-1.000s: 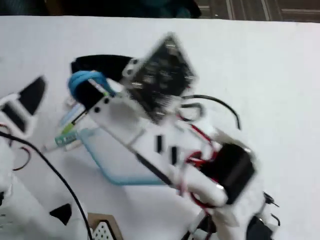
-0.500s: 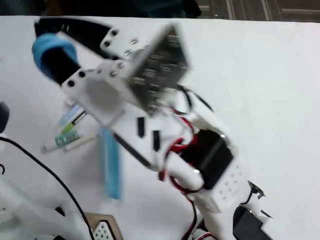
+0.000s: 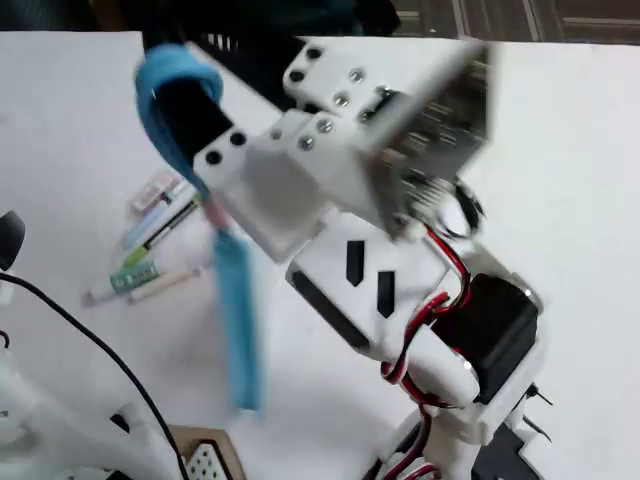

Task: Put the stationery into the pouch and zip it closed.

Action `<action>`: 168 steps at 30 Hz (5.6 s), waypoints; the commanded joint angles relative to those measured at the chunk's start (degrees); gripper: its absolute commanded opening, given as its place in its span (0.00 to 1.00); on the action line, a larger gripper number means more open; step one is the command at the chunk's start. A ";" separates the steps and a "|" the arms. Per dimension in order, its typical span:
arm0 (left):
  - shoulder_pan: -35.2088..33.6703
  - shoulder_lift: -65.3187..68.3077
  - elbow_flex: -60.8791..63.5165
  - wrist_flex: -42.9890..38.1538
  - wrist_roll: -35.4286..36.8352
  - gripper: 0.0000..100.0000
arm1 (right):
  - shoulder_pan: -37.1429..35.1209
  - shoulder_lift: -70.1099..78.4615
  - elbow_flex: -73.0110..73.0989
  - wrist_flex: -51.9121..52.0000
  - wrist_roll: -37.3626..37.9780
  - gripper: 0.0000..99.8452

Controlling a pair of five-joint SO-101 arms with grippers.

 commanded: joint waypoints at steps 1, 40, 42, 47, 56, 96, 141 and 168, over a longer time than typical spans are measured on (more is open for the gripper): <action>-0.22 -0.13 0.00 0.09 -0.35 0.37 | 1.63 0.04 0.53 11.65 -0.09 0.02; 27.30 -1.36 -9.49 2.11 -0.09 0.02 | -0.75 -0.13 1.93 17.80 0.18 0.02; 28.70 -3.21 -7.30 2.11 -0.26 0.02 | -1.10 -0.57 6.15 17.89 0.00 0.02; 31.25 -5.41 0.00 1.05 -0.09 0.08 | -1.89 -1.27 8.79 18.86 0.09 0.02; 31.25 -5.32 5.01 -7.56 5.63 0.18 | -5.05 -5.05 8.70 24.84 0.26 0.02; 53.49 22.64 -15.91 2.11 19.16 0.31 | -5.05 -13.41 8.79 27.03 0.26 0.02; 53.49 11.30 9.58 2.29 3.34 0.19 | 6.81 -13.41 8.70 26.95 0.35 0.02; 41.98 10.15 6.68 2.11 4.84 0.22 | 18.77 -12.79 8.70 -1.36 0.00 0.02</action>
